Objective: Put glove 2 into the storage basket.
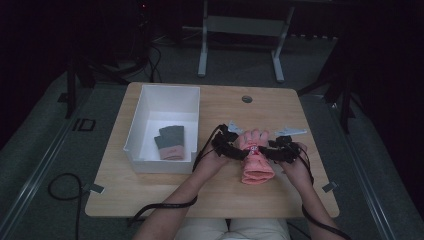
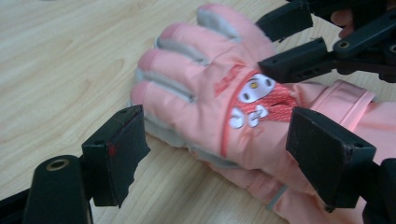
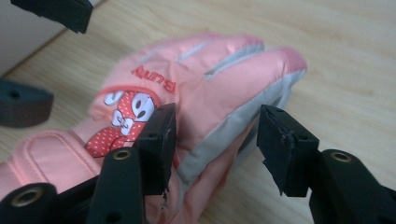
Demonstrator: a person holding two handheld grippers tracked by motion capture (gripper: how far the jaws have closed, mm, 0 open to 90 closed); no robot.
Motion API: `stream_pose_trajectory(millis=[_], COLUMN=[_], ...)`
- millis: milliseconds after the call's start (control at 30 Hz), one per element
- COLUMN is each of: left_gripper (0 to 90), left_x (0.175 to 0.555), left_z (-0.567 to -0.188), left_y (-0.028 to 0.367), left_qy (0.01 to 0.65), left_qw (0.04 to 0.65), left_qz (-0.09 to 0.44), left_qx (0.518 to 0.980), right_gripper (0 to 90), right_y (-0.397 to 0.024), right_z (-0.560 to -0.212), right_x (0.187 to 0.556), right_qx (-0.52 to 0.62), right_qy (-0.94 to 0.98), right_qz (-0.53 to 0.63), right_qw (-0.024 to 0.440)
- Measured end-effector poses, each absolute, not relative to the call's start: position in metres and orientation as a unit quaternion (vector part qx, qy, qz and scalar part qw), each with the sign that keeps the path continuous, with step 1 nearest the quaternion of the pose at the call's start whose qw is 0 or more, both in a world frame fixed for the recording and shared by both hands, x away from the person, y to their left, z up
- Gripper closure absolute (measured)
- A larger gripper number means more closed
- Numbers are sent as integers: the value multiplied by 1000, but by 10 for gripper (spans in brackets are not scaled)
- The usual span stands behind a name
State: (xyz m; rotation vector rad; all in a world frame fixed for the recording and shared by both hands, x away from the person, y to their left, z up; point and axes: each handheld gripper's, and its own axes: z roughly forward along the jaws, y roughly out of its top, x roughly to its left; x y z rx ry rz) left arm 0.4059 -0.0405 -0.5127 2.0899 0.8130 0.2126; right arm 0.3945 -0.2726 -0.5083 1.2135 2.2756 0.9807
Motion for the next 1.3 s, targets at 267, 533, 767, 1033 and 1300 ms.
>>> stream_pose_trajectory(millis=[267,533,767,1033,1300], left_gripper=[228,463,754,799,810], left_x=[426,438,437,432,423], left_z=[-541,-557,-550,-529,-496], left_y=[-46,-50,-53,-53,-52], left_qy=[378,382,367,333,298], left_qw=[398,410,411,415,422], left_qz=[12,-71,-80,-81,-62], left_qx=[836,826,831,842,854], right_gripper=[468,628,718,747,756], right_y=[-271,-269,-265,-268,-272], right_z=[-515,-524,-522,-511,-488], right_x=[396,397,395,386,376], right_qx=[433,439,441,435,429], right_qy=[820,821,820,812,800], right_qz=[326,335,334,355,384], right_qw=[184,143,146,157,170])
